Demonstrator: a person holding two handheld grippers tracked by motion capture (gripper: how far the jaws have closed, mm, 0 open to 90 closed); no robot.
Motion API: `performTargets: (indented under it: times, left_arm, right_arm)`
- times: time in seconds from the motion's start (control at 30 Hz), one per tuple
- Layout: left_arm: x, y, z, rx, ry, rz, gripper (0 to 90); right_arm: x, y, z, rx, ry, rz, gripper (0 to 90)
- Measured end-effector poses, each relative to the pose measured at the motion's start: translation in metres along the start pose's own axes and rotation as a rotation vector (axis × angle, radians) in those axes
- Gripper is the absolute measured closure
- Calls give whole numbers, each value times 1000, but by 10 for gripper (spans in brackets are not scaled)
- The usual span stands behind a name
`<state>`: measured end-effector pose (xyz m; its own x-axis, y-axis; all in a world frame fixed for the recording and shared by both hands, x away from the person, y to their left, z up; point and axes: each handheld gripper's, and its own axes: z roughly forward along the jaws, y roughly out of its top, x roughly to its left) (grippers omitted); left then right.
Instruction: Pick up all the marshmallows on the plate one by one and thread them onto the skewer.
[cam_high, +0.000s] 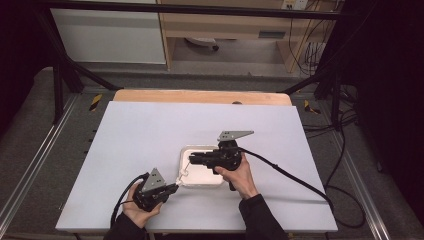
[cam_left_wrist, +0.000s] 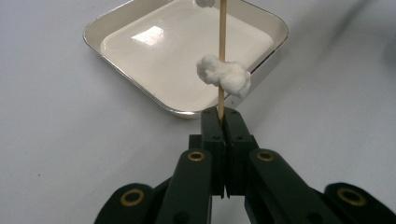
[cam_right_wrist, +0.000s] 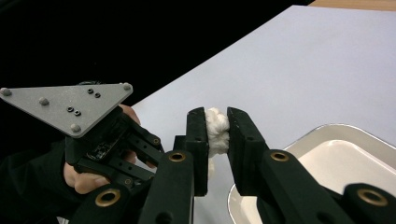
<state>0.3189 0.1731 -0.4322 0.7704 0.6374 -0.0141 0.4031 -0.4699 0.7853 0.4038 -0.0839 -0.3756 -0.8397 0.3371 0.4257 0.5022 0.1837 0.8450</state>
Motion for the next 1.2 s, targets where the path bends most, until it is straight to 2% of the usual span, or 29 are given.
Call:
performTargets:
  times: [0.17,0.3,0.53,1.2]
  left_arm:
    - [0,-1,0,-6,-8,-18,892]
    - [-1,-1,1,-3,0,-20,892]
    - [-2,-1,2,-1,0,-18,892]
    - [-4,-1,2,6,8,-7,892]
  right_arm:
    - [2,-4,3,-14,5,-2,803]
    - [2,-6,5,-6,1,-5,807]
    - [2,-8,5,12,-12,-18,813]
    - [3,-14,11,19,5,-14,821]
